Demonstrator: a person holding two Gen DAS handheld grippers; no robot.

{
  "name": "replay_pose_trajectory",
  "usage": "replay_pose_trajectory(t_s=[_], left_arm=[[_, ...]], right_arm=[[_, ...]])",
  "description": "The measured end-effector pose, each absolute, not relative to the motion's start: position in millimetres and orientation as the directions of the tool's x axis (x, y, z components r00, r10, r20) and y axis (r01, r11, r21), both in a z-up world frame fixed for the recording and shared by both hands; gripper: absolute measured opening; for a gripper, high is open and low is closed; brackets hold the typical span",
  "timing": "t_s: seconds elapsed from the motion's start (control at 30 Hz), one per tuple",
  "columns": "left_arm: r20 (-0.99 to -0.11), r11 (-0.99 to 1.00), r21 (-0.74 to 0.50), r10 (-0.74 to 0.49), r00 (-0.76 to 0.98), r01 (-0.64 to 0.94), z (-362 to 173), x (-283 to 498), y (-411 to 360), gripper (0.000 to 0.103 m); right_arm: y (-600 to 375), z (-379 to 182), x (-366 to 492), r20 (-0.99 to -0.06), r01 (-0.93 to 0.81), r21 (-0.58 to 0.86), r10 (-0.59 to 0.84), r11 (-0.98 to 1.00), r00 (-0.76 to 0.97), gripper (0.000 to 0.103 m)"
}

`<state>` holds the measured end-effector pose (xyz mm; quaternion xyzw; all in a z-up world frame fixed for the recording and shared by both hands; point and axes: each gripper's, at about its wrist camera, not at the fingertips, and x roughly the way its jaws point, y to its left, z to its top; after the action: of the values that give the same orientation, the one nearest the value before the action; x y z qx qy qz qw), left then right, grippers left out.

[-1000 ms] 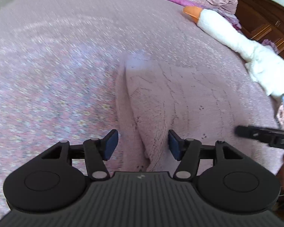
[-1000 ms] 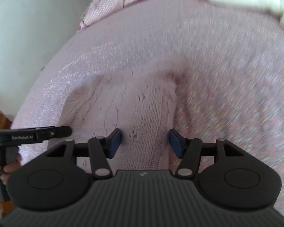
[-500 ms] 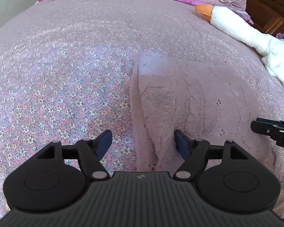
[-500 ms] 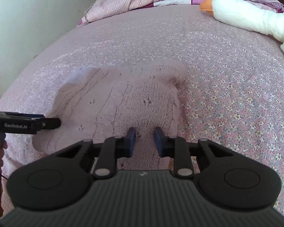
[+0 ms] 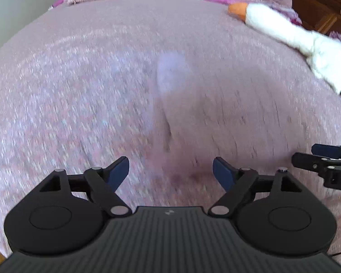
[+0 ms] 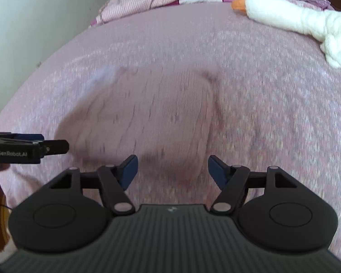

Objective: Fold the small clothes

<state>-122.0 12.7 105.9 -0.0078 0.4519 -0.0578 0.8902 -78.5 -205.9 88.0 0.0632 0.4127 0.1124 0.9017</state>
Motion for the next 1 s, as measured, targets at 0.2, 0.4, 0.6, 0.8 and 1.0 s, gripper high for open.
replay_pose_trajectory(t_s=[0.2, 0.4, 0.6, 0.8, 1.0], left_arm=[[-0.841, 0.997, -0.030, -0.065, 0.537, 0.075, 75.4, -129.3, -6.2, 0.086], [-0.849, 0.997, 0.047, 0.009, 0.529, 0.058, 50.5, -129.1, -25.5, 0.087], [-0.846, 0.998, 0.049, 0.024, 0.533, 0.033, 45.4, -130.6, -29.0, 0.092], [-0.850, 0.999, 0.036, 0.022, 0.526, 0.016, 43.3, -126.9, -23.7, 0.095], [-0.851, 0.999, 0.038, 0.027, 0.524, 0.012, 42.1, -125.7, -23.6, 0.097]], right_arm=[[-195.3, 63.1, -93.8, -0.761, -0.114, 0.155, 0.193, 0.981, 0.619, 0.074], [-189.9, 45.1, -96.6, -0.774, -0.085, 0.140, 0.163, 0.986, 0.612, 0.074], [-185.6, 39.8, -98.0, -0.768, -0.101, 0.125, 0.161, 0.987, 0.620, 0.082], [-180.4, 38.8, -98.5, -0.765, -0.105, 0.118, 0.157, 0.988, 0.625, 0.085], [-180.7, 37.7, -98.5, -0.762, -0.105, 0.115, 0.155, 0.988, 0.629, 0.086]])
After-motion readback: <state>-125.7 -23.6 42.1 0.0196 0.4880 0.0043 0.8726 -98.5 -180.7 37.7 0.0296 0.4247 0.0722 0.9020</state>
